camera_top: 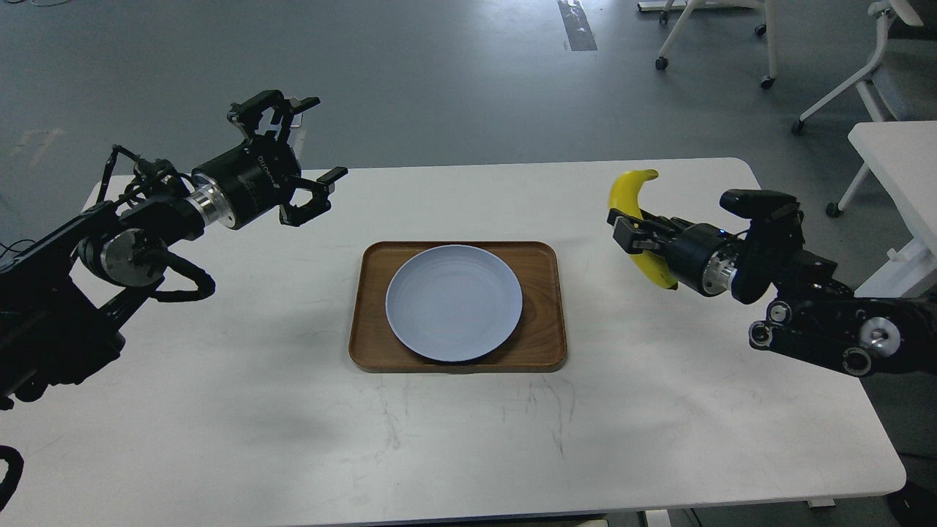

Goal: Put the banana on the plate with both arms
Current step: 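Carry the banana with the right gripper over the plate and lower it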

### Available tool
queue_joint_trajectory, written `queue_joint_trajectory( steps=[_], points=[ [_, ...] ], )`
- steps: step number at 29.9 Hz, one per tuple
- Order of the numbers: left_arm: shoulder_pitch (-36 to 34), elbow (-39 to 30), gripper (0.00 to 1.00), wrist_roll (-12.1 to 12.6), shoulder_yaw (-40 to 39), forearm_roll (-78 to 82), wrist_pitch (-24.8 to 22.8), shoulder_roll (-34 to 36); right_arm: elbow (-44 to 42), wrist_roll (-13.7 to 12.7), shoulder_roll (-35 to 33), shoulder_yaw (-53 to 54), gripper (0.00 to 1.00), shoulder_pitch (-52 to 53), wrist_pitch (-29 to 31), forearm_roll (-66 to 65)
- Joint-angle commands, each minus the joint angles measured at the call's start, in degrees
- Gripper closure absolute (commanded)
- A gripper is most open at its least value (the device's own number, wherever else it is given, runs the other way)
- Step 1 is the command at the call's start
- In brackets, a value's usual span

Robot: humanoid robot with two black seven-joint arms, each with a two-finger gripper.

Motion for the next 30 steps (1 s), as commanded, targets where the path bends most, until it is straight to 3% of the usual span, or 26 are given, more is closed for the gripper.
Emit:
queue_joint_trajectory(
  steps=[1,5,13,30],
  points=[
    [-0.11,0.01,0.02,0.00,-0.09,-0.07,0.00,0.23,-1.66,2.81,5.98,-8.25,0.73,7.78,2.09,0.03],
    [-0.11,0.01,0.02,0.00,-0.27,-0.07,0.00,0.40,-4.99,4.48,11.79,-11.52,0.73,10.79,3.50,0.03],
    [-0.02,0.01,0.02,0.00,-0.45,-0.07,0.00,0.58,-9.40,5.10,21.02,-14.86,0.73,9.57,4.12,0.03],
    [0.24,0.01,0.02,-0.08,-0.45,-0.07,-0.53,2.60,-13.26,5.19,25.95,-16.09,0.72,6.49,4.03,0.38]
  ],
)
